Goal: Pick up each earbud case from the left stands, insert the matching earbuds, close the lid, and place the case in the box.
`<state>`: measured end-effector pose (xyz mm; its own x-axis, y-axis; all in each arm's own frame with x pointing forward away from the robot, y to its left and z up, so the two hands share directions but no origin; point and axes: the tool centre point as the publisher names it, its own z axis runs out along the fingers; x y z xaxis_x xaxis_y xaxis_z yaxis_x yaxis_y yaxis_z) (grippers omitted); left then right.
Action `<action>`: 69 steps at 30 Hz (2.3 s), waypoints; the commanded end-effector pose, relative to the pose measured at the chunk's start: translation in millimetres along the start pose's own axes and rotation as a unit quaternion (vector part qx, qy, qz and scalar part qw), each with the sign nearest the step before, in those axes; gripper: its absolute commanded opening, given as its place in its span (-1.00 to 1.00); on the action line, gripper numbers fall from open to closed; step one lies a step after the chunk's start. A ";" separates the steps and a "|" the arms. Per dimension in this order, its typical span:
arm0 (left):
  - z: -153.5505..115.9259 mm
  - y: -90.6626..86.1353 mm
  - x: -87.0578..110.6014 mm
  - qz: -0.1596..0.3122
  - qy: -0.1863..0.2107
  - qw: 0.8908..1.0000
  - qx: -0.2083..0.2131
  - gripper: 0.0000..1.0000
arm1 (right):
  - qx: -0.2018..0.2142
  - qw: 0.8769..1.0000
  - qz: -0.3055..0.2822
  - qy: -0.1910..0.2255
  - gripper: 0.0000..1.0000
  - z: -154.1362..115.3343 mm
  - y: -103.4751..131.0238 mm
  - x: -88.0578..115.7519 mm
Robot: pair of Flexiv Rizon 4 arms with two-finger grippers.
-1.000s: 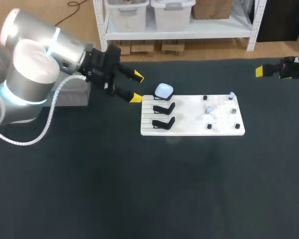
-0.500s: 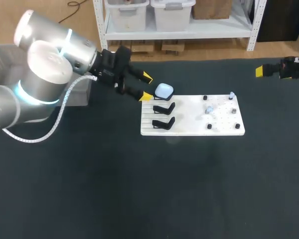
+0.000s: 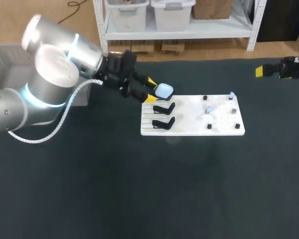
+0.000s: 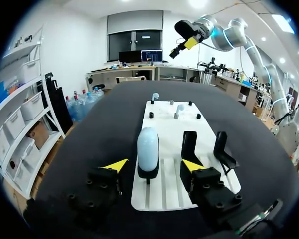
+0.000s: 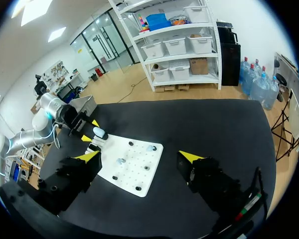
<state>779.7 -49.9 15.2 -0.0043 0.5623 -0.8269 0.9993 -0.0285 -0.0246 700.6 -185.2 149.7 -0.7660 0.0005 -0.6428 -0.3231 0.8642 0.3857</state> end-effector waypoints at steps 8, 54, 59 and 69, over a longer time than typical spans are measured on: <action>12.6 4.4 0.3 -0.001 -0.010 1.000 -0.024 0.07 | 0.000 1.000 0.000 0.000 1.00 -0.4 0.1 0.2; 21.2 12.9 -10.7 0.032 -0.037 0.998 -0.031 -0.29 | 0.000 1.000 0.000 0.000 1.00 -0.4 0.1 0.2; 21.4 11.7 -9.9 0.034 -0.036 0.998 -0.032 -1.00 | 0.000 1.000 0.000 0.000 1.00 -0.4 0.1 0.2; 7.0 0.1 -17.4 0.039 -0.054 0.997 -0.036 -1.00 | 0.000 1.000 0.000 0.000 1.00 -0.4 0.1 0.2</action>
<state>789.1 -73.1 20.7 0.0661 0.4788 -0.8754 0.9977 -0.0170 0.0660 700.6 -185.2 149.7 -0.7660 0.0005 -0.6428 -0.3231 0.8642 0.3857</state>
